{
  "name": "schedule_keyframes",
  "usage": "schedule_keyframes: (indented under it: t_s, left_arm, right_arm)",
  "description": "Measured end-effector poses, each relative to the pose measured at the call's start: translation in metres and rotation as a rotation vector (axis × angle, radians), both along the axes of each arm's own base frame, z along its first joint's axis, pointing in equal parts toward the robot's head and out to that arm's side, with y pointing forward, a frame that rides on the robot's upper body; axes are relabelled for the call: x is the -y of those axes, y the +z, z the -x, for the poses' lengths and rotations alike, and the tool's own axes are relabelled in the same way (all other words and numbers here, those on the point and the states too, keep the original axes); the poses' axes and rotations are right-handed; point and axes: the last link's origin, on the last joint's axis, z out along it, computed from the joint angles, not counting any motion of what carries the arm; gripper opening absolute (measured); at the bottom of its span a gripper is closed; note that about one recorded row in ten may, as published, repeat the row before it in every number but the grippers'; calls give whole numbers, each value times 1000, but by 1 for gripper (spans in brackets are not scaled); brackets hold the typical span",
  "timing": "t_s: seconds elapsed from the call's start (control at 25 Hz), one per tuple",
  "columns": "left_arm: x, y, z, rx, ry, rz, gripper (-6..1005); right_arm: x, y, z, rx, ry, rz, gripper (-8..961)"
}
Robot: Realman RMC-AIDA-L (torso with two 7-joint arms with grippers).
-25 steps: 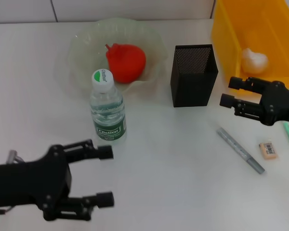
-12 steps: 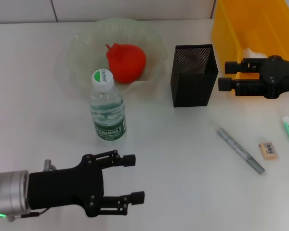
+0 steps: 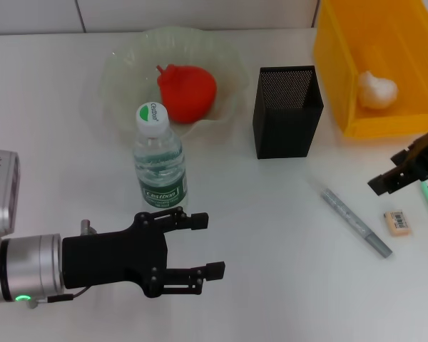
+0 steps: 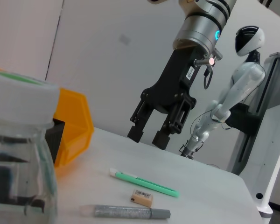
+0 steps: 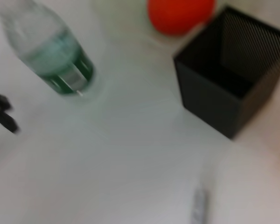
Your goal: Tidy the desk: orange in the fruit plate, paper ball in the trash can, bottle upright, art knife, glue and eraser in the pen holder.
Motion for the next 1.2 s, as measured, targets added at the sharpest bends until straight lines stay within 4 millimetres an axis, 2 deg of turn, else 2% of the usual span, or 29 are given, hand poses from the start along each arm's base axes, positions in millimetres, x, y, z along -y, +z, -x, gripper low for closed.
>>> schedule_keyframes:
  t_s: [0.16, 0.36, 0.6, 1.08, 1.2]
  left_arm:
    - [-2, -3, -2, -6, -1, 6, 846]
    - [-4, -4, -3, -10, -7, 9, 846]
    - [-4, -4, -3, -16, -7, 9, 846]
    - [-6, -8, 1, -53, -4, -1, 846]
    - [-6, -9, 2, -57, -4, -3, 846]
  right_arm:
    - [2, -9, -1, 124, -87, -29, 676]
    - [2, -12, -9, 150, -166, -63, 676]
    - [-6, -1, -36, 259, -294, -223, 676]
    - [-10, -6, -78, 220, -426, -339, 676]
    - [-11, -9, -83, 216, -435, -348, 676]
